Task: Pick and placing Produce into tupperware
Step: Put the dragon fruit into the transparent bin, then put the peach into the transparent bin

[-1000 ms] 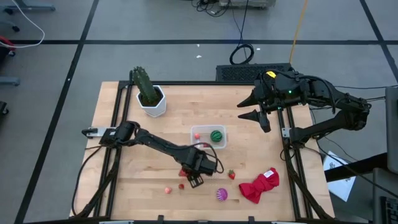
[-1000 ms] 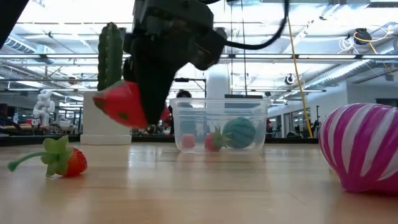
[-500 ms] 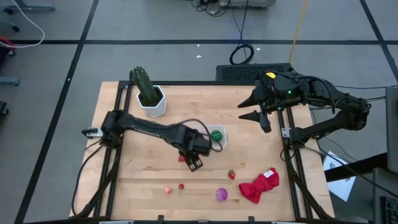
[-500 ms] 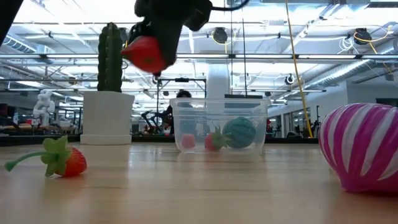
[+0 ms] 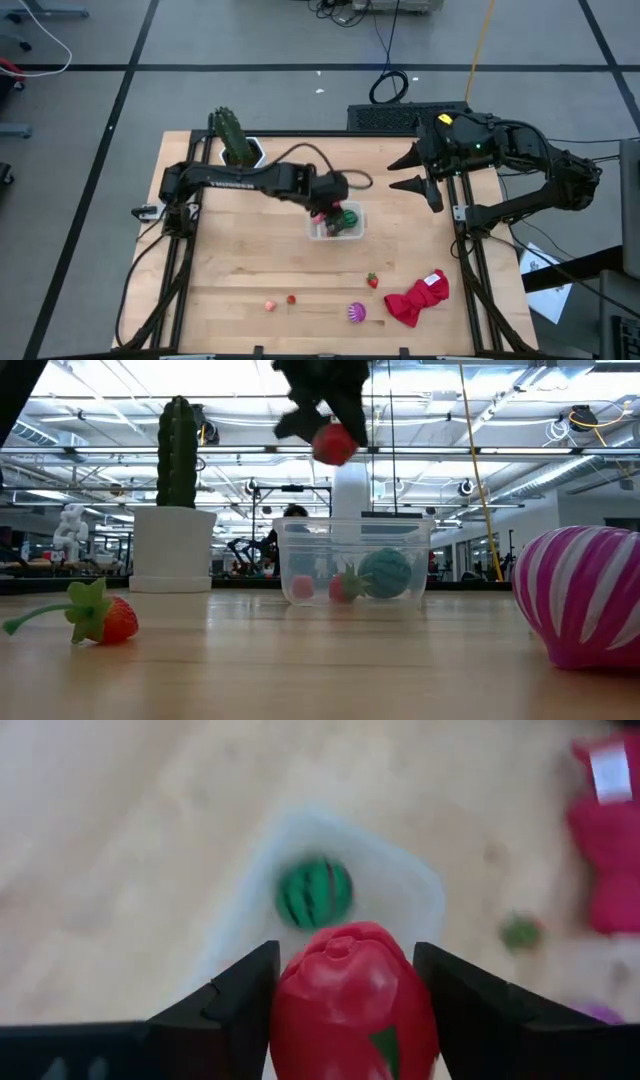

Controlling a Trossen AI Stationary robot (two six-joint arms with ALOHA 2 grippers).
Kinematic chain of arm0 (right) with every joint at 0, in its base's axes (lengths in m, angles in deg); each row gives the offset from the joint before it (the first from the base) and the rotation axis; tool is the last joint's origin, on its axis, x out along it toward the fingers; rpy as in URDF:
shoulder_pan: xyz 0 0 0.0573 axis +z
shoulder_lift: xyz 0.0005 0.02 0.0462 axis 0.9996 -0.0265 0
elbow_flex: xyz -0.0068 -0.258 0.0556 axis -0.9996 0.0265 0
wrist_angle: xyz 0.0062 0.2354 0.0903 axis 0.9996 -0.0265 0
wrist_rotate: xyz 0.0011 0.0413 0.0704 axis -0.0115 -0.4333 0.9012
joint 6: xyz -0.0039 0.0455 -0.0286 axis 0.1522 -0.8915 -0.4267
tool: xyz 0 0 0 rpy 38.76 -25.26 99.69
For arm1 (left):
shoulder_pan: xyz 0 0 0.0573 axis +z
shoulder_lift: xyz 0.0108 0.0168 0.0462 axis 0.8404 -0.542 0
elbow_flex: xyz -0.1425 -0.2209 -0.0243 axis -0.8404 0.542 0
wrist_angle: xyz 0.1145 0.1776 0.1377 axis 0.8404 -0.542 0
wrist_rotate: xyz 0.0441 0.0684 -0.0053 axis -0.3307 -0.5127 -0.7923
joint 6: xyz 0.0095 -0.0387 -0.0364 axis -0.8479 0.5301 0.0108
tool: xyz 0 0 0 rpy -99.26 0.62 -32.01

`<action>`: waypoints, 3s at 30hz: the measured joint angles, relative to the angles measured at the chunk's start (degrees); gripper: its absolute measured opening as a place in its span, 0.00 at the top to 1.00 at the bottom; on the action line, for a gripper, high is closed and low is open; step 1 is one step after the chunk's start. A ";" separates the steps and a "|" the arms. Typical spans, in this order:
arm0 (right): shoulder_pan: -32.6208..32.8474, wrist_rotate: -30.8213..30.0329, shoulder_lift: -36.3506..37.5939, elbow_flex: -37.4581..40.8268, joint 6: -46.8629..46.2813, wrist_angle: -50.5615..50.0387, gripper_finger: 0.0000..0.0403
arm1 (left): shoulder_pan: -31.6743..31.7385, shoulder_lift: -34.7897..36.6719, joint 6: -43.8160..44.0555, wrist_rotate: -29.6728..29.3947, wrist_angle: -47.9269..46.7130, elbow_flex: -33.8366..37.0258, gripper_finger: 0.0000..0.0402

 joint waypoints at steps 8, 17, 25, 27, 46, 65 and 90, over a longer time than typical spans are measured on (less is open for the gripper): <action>-0.02 -0.01 0.69 0.00 -0.07 -0.26 0.51 | 3.41 -3.19 -3.92 -0.28 6.66 -0.02 0.50; -0.02 -0.01 1.61 0.00 -0.08 -0.41 0.51 | 1.11 -6.19 -1.02 -0.20 5.79 -0.04 0.45; -0.02 -0.03 1.67 0.00 0.01 -0.49 0.51 | -1.00 -8.67 0.06 -0.19 6.23 -0.03 0.47; -0.02 -0.03 1.65 0.00 0.03 -0.51 0.51 | -1.00 -9.05 1.31 -0.63 5.28 0.00 0.44; -0.02 -0.02 1.67 0.00 -0.02 -1.77 0.51 | -1.00 -10.97 0.72 -3.89 3.80 1.05 0.42; -0.02 -0.02 1.67 0.00 0.38 -2.34 0.51 | -0.84 -10.91 4.11 -3.63 6.36 6.10 0.39; -0.02 -0.01 1.65 0.00 0.16 -2.38 0.51 | -16.98 8.01 22.03 0.68 -17.98 -0.66 0.39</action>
